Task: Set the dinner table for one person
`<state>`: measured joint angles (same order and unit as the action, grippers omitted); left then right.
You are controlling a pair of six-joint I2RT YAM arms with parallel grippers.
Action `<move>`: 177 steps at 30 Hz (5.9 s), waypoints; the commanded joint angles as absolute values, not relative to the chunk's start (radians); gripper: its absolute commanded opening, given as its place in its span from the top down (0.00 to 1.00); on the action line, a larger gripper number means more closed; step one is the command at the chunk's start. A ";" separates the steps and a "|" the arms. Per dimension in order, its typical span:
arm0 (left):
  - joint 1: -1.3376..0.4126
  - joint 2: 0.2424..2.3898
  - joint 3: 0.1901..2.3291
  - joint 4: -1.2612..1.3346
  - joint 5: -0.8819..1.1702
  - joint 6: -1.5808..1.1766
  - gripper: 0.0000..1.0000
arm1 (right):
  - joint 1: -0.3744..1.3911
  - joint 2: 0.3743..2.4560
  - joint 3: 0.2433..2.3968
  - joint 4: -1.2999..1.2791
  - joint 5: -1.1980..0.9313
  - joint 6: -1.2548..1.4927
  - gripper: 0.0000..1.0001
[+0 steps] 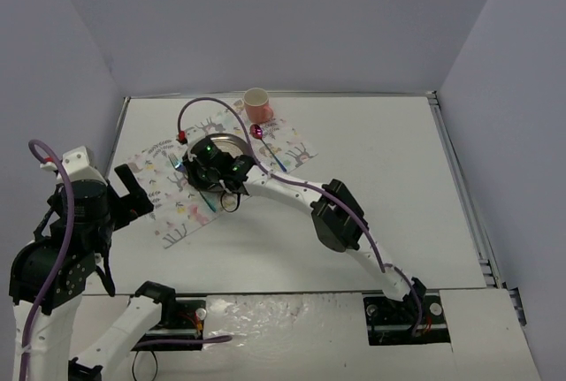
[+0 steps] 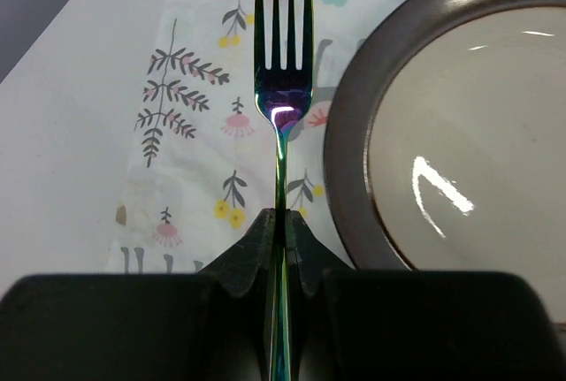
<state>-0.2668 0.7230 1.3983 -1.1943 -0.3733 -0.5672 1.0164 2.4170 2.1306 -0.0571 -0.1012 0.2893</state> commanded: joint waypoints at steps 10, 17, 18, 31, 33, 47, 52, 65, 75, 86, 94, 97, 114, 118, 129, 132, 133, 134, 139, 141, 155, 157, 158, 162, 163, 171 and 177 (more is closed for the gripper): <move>-0.264 0.682 1.373 -1.264 -0.388 -0.648 0.03 | 1.055 2.507 2.222 0.193 -0.157 0.381 1.00; -0.264 0.671 1.370 -1.296 -0.357 -0.650 0.03 | 1.055 2.537 2.214 0.291 -0.153 0.453 1.00; -0.264 0.670 1.370 -1.298 -0.356 -0.649 0.03 | 1.055 2.540 2.214 0.299 -0.150 0.459 1.00; -0.264 0.653 1.358 -1.315 -0.336 -0.650 0.03 | 1.055 2.577 2.194 0.304 -0.104 0.471 1.00; -0.264 0.652 1.356 -1.318 -0.334 -0.650 0.03 | 1.055 2.581 2.193 0.304 -0.098 0.472 1.00; -0.264 0.647 1.348 -1.319 -0.337 -0.650 0.03 | 1.057 2.629 2.203 0.307 -0.109 0.459 1.00; -0.264 0.648 1.347 -1.319 -0.341 -0.650 0.03 | 1.058 2.643 2.203 0.318 -0.121 0.456 0.98; -0.264 0.657 1.355 -1.314 -0.351 -0.646 0.03 | 1.061 2.664 2.204 0.365 -0.141 0.532 0.98; -0.267 0.660 1.350 -1.312 -0.356 -0.641 0.03 | 1.071 2.672 2.192 0.395 -0.126 0.573 0.94; -0.270 0.658 1.349 -1.318 -0.361 -0.648 0.03 | 1.071 2.582 2.119 0.428 -0.088 0.567 0.60; -0.268 0.700 1.375 -1.295 -0.365 -0.661 0.03 | 1.053 2.273 1.862 0.444 0.021 0.397 0.41; -0.268 0.728 1.381 -1.268 -0.356 -0.666 0.03 | 1.024 2.091 1.712 0.441 0.115 0.341 0.29; -0.267 0.774 1.160 -1.073 -0.334 -0.695 0.03 | 0.547 1.322 1.013 0.240 0.284 0.264 0.06; -0.267 0.804 1.108 -1.040 -0.335 -0.702 0.03 | 0.483 1.323 0.968 0.221 0.228 0.258 0.05; -0.268 0.895 0.885 -0.742 -0.197 -0.790 0.08 | 0.479 1.464 0.995 0.211 0.135 0.265 0.04; -0.267 0.947 0.829 -0.582 -0.149 -0.838 0.10 | 0.479 1.468 0.991 0.210 0.121 0.265 0.04; -0.268 0.967 0.815 -0.545 -0.139 -0.848 0.11 | 0.479 1.468 0.988 0.210 0.117 0.265 0.04; -0.270 0.985 0.800 -0.503 -0.129 -0.856 0.11 | 0.479 1.466 0.985 0.210 0.112 0.263 0.04; -0.272 1.099 0.756 -0.331 -0.089 -0.881 0.12 | 0.479 1.446 0.967 0.209 0.106 0.253 0.04; -0.272 1.131 0.749 -0.275 -0.079 -0.883 0.12 | 0.479 1.438 0.958 0.207 0.103 0.250 0.04; -0.273 1.300 0.716 -0.168 -0.078 -0.888 0.12 | 0.474 1.426 0.930 0.204 0.098 0.245 0.04; -0.273 1.305 0.705 -0.161 -0.088 -0.888 0.12 | 0.472 1.430 0.930 0.204 0.097 0.244 0.04; -0.272 1.310 0.703 -0.164 -0.090 -0.888 0.12 | 0.472 1.430 0.929 0.204 0.097 0.244 0.04; -0.273 1.325 0.689 -0.163 -0.085 -0.893 0.12 | 0.467 1.433 0.924 0.206 0.099 0.244 0.04; -0.273 1.328 0.683 -0.161 -0.082 -0.895 0.12 | 0.467 1.433 0.924 0.206 0.100 0.244 0.04; -0.272 1.322 0.652 -0.169 -0.080 -0.900 0.12 | 0.460 1.436 0.923 0.205 0.098 0.248 0.04; -0.272 1.310 0.643 -0.186 -0.093 -0.892 0.12 | 0.458 1.435 0.920 0.204 0.096 0.252 0.04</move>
